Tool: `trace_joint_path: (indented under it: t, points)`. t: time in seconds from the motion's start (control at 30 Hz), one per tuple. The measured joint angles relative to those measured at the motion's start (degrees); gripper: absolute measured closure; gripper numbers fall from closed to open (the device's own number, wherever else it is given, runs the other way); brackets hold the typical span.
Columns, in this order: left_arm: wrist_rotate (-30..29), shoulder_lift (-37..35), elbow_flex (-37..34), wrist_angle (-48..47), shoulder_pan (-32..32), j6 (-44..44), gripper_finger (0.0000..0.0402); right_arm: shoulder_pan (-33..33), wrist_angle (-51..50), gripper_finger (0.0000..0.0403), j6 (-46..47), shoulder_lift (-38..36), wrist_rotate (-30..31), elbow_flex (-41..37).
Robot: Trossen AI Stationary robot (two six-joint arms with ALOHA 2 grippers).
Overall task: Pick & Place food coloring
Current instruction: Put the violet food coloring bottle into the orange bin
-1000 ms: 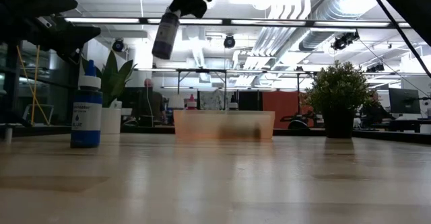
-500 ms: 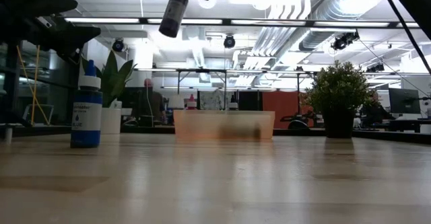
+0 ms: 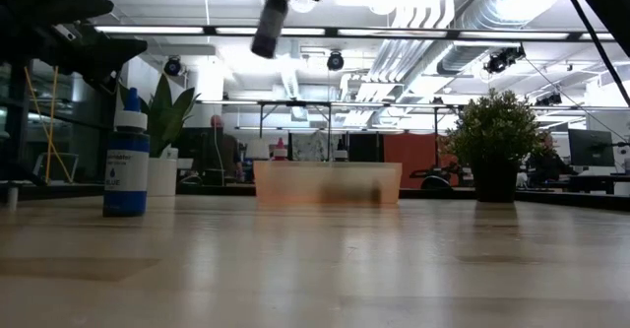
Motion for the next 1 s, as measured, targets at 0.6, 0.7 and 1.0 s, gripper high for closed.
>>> trace_joint_path:
  t: [0.6,0.7,1.0]
  points:
    - [0.0,0.0,0.0,0.0,0.0,0.0,0.013,-11.3,2.9,0.0295,10.9,2.4,17.1,-0.2]
    - [0.0,0.0,0.0,0.0,0.0,0.0,0.013,-13.2,3.4,0.0295,15.7,3.8,17.3,-0.2]
    - [0.0,0.0,0.0,0.0,0.0,0.0,0.013,-16.9,2.3,0.0295,29.2,10.2,22.0,-0.2]
